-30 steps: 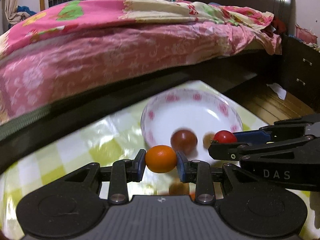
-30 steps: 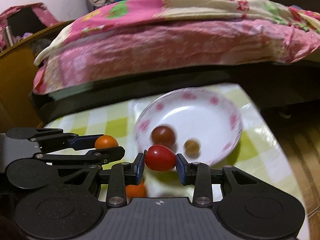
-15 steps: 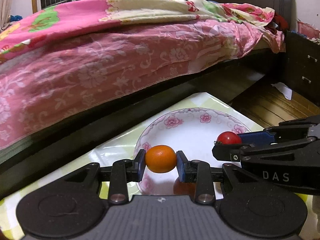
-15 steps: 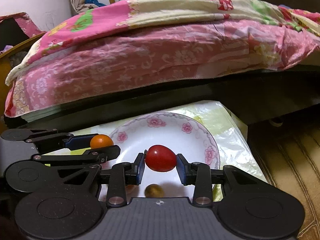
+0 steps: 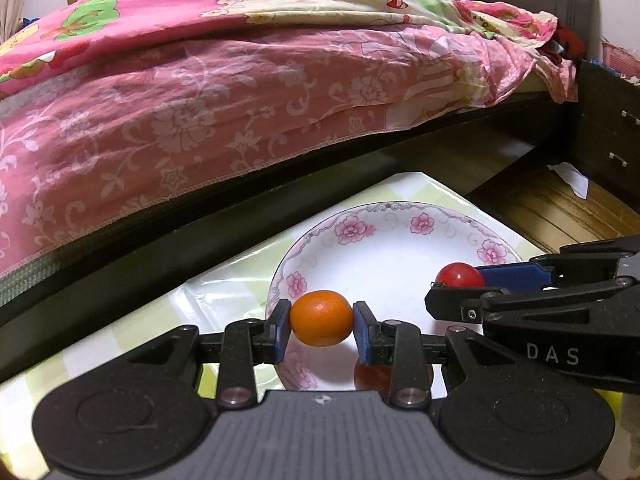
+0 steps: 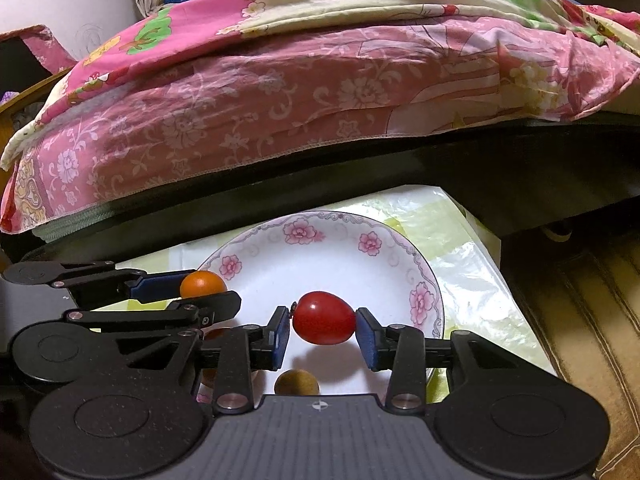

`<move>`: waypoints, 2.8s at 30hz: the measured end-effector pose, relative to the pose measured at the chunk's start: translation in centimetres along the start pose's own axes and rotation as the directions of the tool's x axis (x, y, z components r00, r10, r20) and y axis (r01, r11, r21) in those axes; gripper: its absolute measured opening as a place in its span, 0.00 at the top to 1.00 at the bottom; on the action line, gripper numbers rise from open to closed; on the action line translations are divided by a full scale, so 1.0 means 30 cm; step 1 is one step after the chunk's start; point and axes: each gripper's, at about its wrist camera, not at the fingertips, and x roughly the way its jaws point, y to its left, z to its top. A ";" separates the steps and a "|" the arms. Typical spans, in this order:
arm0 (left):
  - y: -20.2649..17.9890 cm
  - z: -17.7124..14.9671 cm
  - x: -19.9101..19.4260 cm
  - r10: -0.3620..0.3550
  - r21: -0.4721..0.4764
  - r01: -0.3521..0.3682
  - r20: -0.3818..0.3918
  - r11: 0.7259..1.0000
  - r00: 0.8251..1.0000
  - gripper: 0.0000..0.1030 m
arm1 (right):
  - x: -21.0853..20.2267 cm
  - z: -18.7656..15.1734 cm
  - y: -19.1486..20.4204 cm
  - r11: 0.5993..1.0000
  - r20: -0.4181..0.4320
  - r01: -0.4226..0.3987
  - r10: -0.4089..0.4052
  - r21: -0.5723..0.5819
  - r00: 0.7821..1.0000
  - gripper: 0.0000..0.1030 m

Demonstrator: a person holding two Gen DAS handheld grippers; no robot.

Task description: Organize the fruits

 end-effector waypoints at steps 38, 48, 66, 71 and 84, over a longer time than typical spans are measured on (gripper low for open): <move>0.013 -0.245 -0.509 -0.082 0.002 0.082 -0.006 0.997 0.997 0.56 | -0.413 -0.232 0.177 0.999 -0.026 -0.007 0.006 -0.037 1.000 0.59; 0.051 -0.320 -0.474 -0.110 -0.018 0.108 -0.077 0.994 0.991 0.56 | -0.297 -0.273 0.246 0.988 -0.137 -0.038 0.018 -0.149 0.990 0.57; 0.051 -0.307 -0.284 -0.114 0.031 0.119 -0.135 0.992 0.984 0.56 | -0.170 -0.284 0.237 0.985 -0.230 -0.057 0.017 -0.166 0.973 0.74; 0.032 -0.305 -0.250 -0.115 0.057 0.123 -0.126 0.991 0.985 0.56 | -0.175 -0.278 0.207 0.992 -0.249 -0.068 0.041 -0.103 0.968 0.74; 0.012 -0.292 -0.200 -0.094 0.060 0.102 -0.124 0.993 0.988 0.64 | -0.187 -0.277 0.178 0.996 -0.259 -0.069 0.053 -0.054 0.965 0.74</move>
